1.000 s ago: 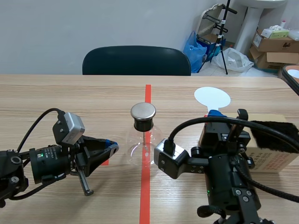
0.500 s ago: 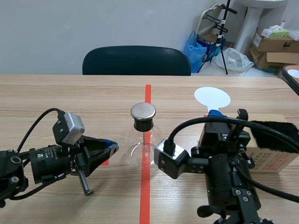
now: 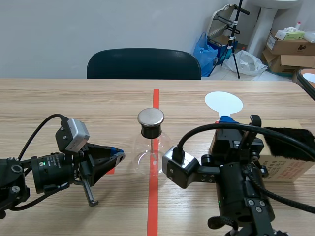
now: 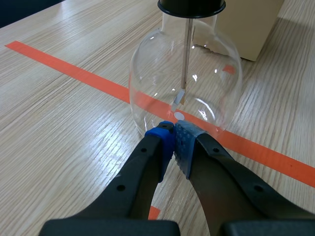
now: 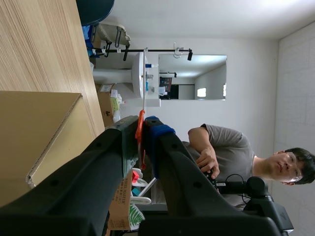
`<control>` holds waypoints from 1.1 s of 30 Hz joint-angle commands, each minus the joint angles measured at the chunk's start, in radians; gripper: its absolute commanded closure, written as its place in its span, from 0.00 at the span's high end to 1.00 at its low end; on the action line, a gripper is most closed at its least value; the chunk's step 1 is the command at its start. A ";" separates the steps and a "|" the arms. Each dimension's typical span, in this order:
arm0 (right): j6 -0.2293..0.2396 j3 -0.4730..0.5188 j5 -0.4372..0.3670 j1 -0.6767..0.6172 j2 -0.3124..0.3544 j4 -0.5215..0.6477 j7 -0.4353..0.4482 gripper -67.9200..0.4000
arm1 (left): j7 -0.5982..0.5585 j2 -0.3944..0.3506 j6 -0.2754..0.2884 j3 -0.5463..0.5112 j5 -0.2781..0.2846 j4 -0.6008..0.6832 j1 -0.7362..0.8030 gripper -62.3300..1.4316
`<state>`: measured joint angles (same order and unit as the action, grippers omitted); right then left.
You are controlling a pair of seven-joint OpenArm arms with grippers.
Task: Do the electroscope experiment
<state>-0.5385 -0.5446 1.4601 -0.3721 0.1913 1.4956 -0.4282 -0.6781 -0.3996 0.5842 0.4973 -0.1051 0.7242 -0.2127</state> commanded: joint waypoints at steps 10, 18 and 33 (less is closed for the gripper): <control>-0.013 0.003 0.001 0.009 0.005 0.008 -0.003 0.02 | -0.014 -0.003 0.002 -0.004 0.007 0.022 0.000 0.07; -0.013 0.003 0.001 0.009 0.005 0.008 -0.003 0.02 | -0.014 -0.003 0.002 -0.004 0.007 0.022 0.000 0.07; -0.014 0.095 0.001 -0.085 -0.020 0.106 0.074 0.03 | -0.014 -0.003 0.002 -0.004 0.007 0.022 0.000 0.07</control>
<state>-0.5385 -0.4614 1.4601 -0.4500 0.1715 1.5677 -0.3588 -0.6785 -0.3992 0.5842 0.4973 -0.1051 0.7242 -0.2127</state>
